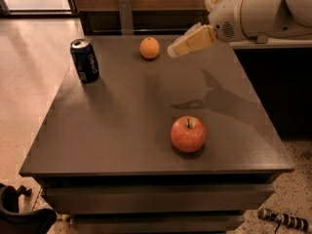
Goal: Pick orange
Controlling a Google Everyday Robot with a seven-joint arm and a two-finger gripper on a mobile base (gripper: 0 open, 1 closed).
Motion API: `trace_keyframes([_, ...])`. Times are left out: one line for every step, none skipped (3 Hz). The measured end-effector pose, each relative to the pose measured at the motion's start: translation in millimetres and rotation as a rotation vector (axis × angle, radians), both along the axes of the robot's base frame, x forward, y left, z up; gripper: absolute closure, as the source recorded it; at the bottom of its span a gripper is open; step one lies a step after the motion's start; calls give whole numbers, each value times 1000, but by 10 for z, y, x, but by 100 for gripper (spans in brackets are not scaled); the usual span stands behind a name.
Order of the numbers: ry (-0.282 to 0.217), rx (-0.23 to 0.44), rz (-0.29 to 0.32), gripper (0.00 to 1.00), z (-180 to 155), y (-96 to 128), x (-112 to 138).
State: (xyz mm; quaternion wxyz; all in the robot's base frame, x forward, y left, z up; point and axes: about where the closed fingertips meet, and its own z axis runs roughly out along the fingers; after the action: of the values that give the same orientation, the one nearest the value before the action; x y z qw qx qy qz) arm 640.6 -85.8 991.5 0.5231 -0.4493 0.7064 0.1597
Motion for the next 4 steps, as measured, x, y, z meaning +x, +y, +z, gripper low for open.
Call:
trace_keyframes([52, 30, 37, 0, -218, 215, 249])
trace_keyframes([90, 61, 65, 0, -487, 541, 645])
trace_keyframes([99, 98, 58, 0, -832, 849, 1042])
trace_keyframes([89, 114, 37, 0, -1029, 992, 1274])
